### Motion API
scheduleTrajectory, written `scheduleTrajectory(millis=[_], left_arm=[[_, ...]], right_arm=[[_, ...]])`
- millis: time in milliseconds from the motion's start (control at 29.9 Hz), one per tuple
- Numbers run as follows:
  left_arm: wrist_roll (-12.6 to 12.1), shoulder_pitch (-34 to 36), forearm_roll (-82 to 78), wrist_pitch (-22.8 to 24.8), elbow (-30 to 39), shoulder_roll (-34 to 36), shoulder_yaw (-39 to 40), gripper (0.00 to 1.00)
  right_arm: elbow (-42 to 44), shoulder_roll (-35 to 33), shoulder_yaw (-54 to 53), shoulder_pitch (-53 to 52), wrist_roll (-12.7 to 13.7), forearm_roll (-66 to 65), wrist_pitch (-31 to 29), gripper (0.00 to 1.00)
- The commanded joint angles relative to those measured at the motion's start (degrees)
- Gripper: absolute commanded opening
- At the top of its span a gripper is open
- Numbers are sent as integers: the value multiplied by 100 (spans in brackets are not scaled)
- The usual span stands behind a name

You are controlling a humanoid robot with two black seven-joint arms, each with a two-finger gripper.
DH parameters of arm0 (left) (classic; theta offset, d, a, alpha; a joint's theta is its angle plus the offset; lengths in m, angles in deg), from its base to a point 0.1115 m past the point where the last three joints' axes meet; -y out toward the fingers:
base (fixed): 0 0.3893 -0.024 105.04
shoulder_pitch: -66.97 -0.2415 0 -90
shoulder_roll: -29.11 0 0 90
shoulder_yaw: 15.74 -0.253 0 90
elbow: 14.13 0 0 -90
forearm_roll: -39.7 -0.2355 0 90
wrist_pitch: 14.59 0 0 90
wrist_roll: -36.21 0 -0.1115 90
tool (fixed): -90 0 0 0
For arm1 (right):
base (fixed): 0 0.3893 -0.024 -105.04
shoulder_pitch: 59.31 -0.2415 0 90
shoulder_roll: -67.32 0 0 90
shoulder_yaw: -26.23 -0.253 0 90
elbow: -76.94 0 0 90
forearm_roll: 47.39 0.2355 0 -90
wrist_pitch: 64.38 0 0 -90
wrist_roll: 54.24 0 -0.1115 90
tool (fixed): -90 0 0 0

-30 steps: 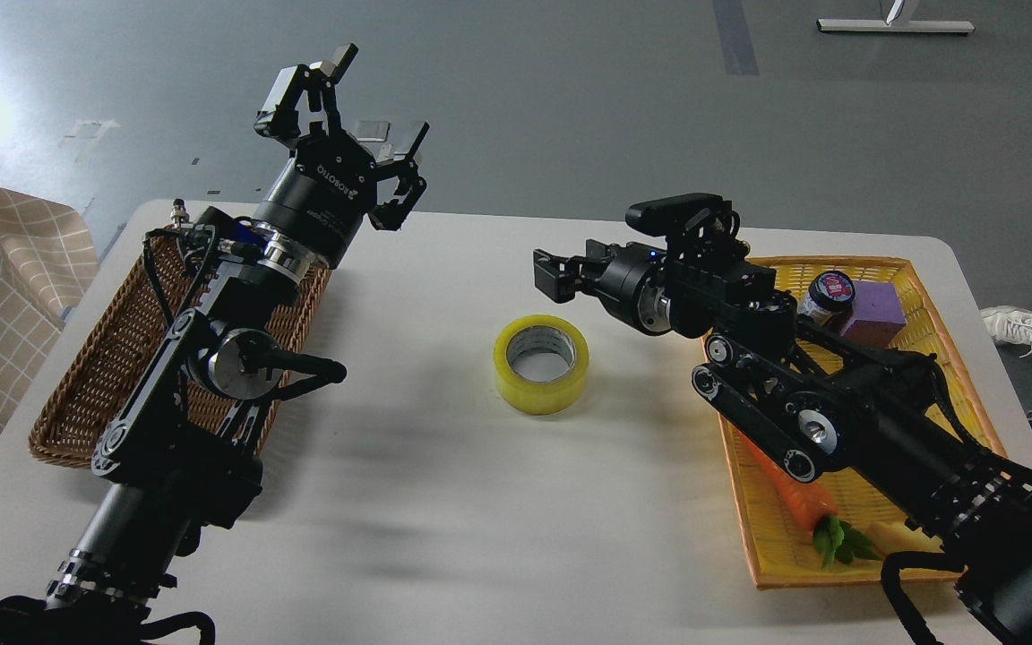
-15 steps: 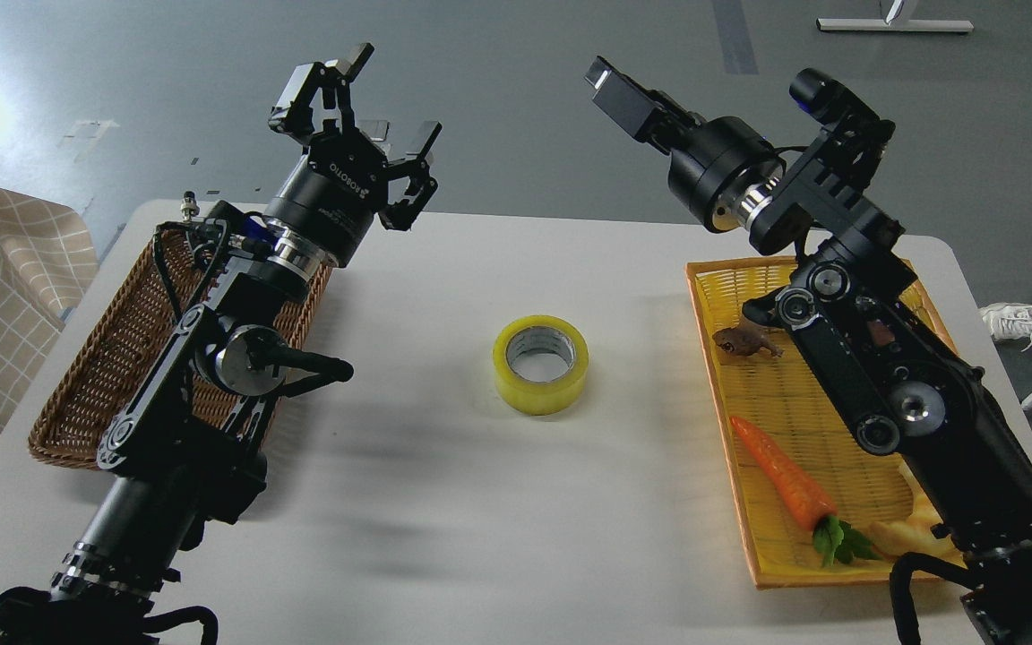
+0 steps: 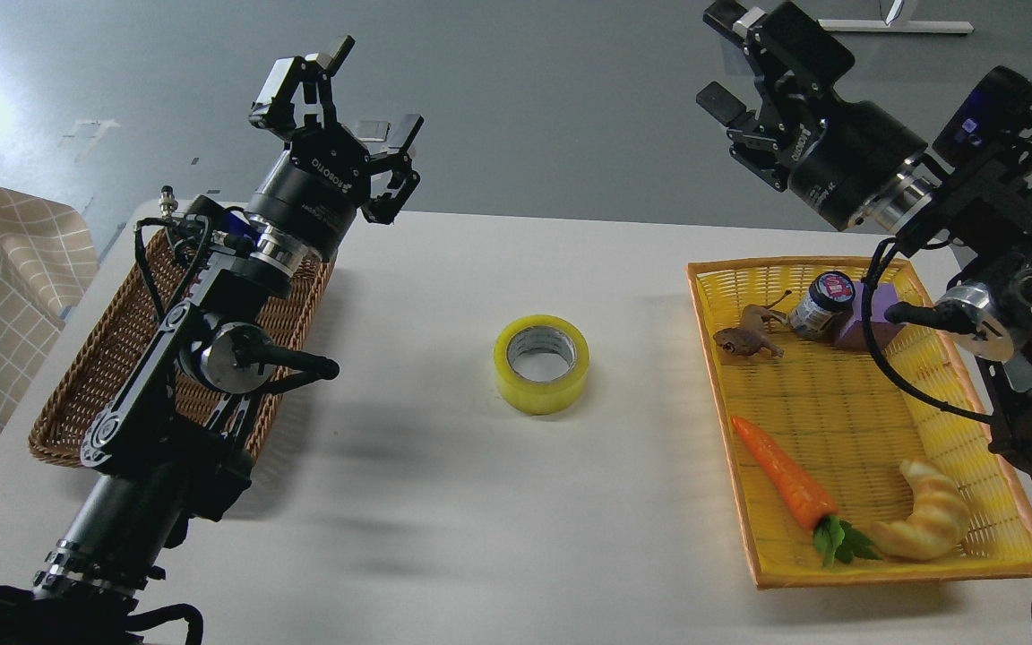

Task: Place and transfer tape with both arms
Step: 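Open the right gripper and raise the right arm away from the tape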

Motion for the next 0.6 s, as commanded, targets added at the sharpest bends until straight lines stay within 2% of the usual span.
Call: scheduleTrajectory(millis=[0,100,268,435,569], left_arm=[[25,-1,-1,2,0,-2,5,98],[68,-9,-1,-7,0,-29,5,98],[402,-18,-344,-34,62,-90,14,98],[429,-71,-406,-51,150,-108,41,98],[359,-53,-353,-25,150,-134,41,98]], right_arm=[[-29,81,-461,178,-29,90,-158,100],[-38,169,-822,275,-37,108,-158,100],[-2,705,-1289,302,-37,626,-132,100],[-47,889,-1315,310,6,1013,-97,100],[-47,977,-1324,328,24,1110,-106,100]])
